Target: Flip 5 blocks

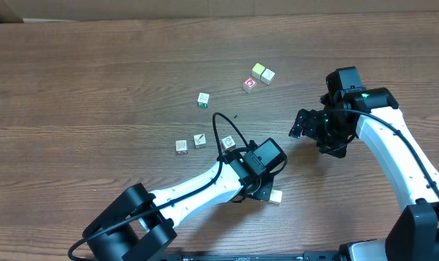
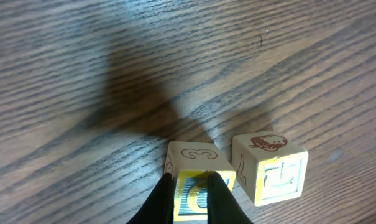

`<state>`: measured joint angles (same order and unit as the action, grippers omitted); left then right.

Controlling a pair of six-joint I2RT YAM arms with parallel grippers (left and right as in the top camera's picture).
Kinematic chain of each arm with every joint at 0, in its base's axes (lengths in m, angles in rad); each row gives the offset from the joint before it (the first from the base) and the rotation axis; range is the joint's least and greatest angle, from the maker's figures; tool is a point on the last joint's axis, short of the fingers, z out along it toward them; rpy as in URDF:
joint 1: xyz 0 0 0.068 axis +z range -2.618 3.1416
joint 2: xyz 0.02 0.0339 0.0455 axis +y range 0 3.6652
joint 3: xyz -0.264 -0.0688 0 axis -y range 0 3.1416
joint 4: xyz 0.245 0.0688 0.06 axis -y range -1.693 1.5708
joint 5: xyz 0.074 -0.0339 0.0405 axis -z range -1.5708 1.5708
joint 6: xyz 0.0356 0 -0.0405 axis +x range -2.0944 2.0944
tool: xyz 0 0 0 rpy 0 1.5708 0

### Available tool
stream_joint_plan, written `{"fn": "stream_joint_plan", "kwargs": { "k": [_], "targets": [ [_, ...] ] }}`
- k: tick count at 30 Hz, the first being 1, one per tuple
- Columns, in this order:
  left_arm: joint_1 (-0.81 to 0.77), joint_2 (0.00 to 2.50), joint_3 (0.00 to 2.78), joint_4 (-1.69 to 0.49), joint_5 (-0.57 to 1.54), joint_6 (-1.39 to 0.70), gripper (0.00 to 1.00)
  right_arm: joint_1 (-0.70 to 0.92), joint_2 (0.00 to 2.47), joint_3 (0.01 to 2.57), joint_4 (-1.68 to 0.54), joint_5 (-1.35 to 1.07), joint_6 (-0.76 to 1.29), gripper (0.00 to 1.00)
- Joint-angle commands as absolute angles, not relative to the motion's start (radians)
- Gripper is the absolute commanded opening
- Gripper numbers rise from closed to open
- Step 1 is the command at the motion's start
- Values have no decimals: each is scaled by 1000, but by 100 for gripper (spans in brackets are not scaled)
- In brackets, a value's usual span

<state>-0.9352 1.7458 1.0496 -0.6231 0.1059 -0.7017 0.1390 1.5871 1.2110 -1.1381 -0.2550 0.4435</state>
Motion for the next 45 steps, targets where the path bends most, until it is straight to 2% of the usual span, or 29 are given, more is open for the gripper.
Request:
{"fn": "stream_joint_plan", "kwargs": {
  "k": [1,38,45],
  "targets": [
    [-930,1762,1042,-639,109,-773,11,140,1586,1231,-1136,-257,437,92],
    [-930,1762,1042,-586,148,-834,10,140,1586,1231,-1132,-257,437,92],
    [-930,1762,1042,-575,150,-807,13,140,1586,1231,-1132,-257,437,92]
  ]
}}
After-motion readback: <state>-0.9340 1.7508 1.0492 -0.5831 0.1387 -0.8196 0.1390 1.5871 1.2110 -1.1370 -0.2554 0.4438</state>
